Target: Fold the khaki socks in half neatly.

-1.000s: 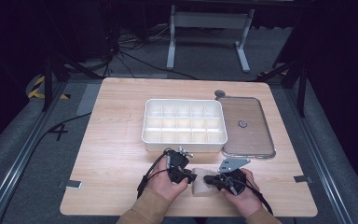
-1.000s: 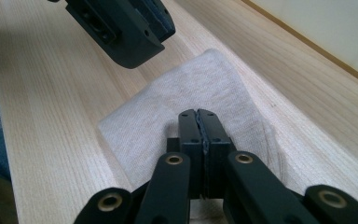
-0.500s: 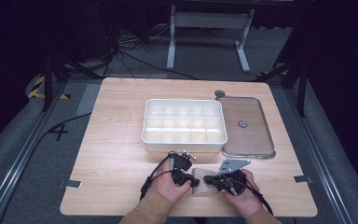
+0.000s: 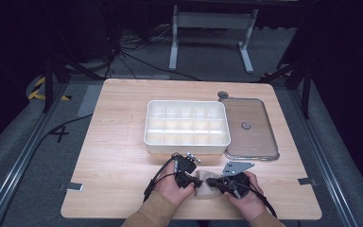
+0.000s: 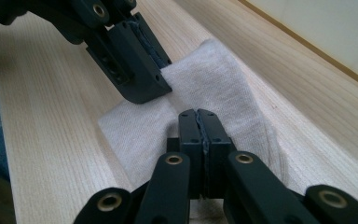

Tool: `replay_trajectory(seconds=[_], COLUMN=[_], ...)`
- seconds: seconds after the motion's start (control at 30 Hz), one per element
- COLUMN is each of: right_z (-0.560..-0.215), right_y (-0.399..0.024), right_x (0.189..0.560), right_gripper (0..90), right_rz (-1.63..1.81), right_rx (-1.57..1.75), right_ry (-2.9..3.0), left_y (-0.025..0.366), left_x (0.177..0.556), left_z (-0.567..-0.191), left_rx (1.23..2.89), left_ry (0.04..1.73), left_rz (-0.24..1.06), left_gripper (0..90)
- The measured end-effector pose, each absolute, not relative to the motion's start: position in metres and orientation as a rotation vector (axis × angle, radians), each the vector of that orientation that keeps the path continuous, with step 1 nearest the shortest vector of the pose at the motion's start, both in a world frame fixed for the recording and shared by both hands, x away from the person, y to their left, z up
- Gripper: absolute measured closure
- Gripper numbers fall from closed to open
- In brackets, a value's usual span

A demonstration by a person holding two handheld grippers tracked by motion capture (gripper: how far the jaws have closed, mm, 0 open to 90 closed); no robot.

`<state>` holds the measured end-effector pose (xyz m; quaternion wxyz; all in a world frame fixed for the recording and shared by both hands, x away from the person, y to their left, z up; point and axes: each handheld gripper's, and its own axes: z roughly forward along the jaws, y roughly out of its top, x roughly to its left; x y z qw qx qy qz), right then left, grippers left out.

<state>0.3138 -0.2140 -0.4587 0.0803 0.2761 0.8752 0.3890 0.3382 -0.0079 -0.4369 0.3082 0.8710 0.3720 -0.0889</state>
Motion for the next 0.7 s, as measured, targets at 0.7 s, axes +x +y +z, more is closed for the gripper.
replay_trajectory(seconds=[0.7], right_z=[-0.449], right_y=[-0.219], right_x=[0.314], right_gripper=[88.9], right_rz=[1.223], right_rx=[0.863], right_ry=[2.587], left_y=[-0.006], left_x=[0.337], left_z=[-0.425], left_rx=[2.289], left_ry=[0.965], left_rz=[-0.169], left_gripper=[84.2])
